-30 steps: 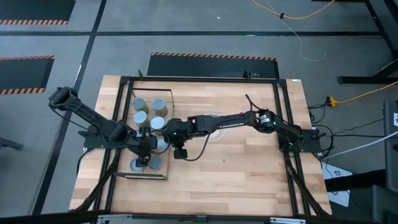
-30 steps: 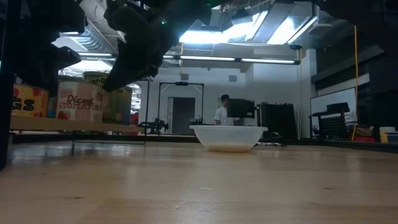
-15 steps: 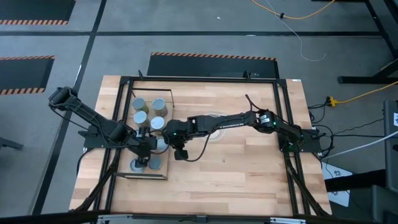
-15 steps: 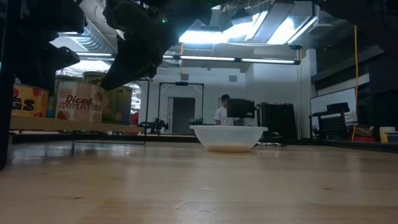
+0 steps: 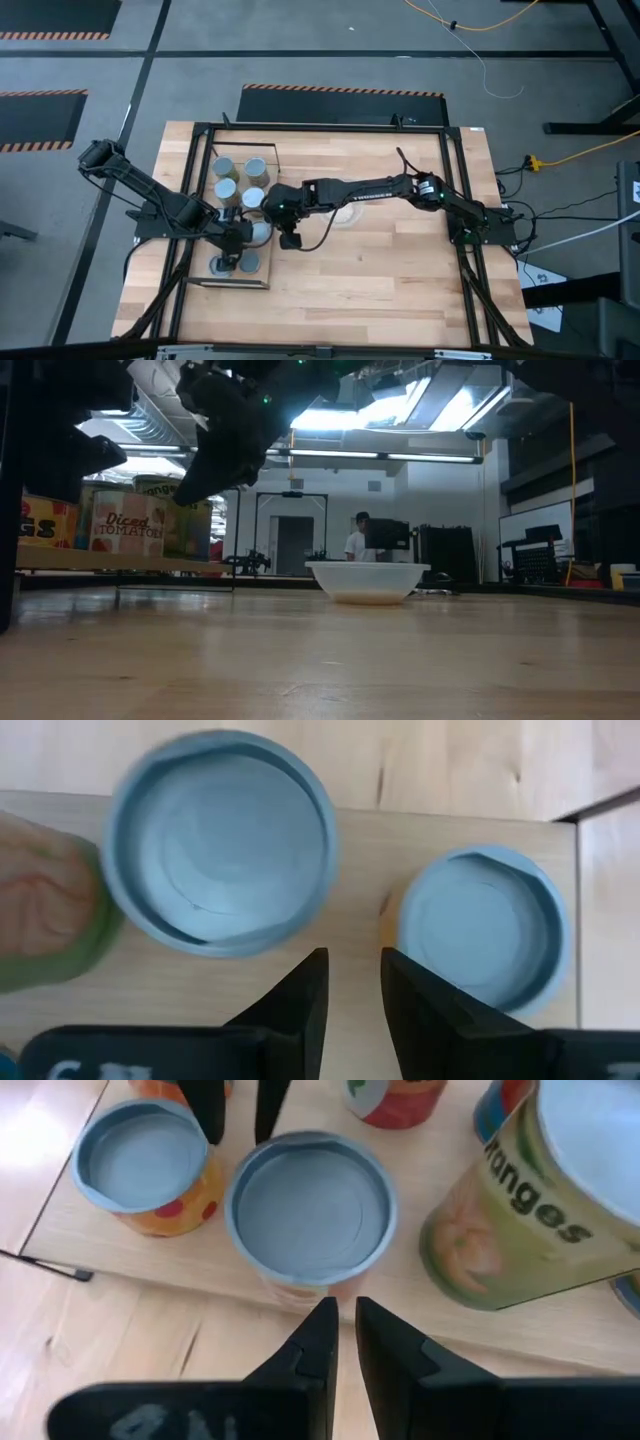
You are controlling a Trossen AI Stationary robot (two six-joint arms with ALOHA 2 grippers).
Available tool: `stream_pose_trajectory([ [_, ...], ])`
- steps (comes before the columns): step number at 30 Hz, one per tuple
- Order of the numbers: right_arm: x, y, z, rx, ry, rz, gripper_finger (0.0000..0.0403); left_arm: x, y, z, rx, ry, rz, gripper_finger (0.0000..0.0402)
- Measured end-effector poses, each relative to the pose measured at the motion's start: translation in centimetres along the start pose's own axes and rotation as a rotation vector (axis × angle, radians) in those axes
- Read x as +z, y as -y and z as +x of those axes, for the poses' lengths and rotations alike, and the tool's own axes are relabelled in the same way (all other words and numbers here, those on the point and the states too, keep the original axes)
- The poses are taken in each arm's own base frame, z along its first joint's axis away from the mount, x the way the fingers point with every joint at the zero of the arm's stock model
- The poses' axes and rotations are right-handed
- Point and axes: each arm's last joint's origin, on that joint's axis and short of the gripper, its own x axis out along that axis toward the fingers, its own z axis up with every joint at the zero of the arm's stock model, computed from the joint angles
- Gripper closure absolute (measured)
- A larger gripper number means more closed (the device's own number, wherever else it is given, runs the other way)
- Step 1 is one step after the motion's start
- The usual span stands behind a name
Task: Pick and place cans onto a shelf
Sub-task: Put the canned diced tomatoes on the shelf
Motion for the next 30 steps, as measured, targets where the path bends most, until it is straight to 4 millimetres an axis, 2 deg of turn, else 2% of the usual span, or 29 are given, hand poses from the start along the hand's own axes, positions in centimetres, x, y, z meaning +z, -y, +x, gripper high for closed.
stream_pose_trajectory([
  [10, 0.28, -0.37, 0.03, 0.003, 0.024, -0.008, 0.0357, 0.05, -0.22, -0.01, 0.068, 0.031, 0.003, 0.0314],
  [23, 0.46, -0.72, -0.18, 0.005, 0.031, -0.040, 0.0357, 0.01, -0.20, 0.00, 0.058, 0.023, 0.000, 0.0314],
  [30, 0.10, 0.01, -0.07, -0.100, -0.005, -0.028, 0.0357, -0.04, -0.08, 0.01, 0.020, 0.003, -0.002, 0.0314],
])
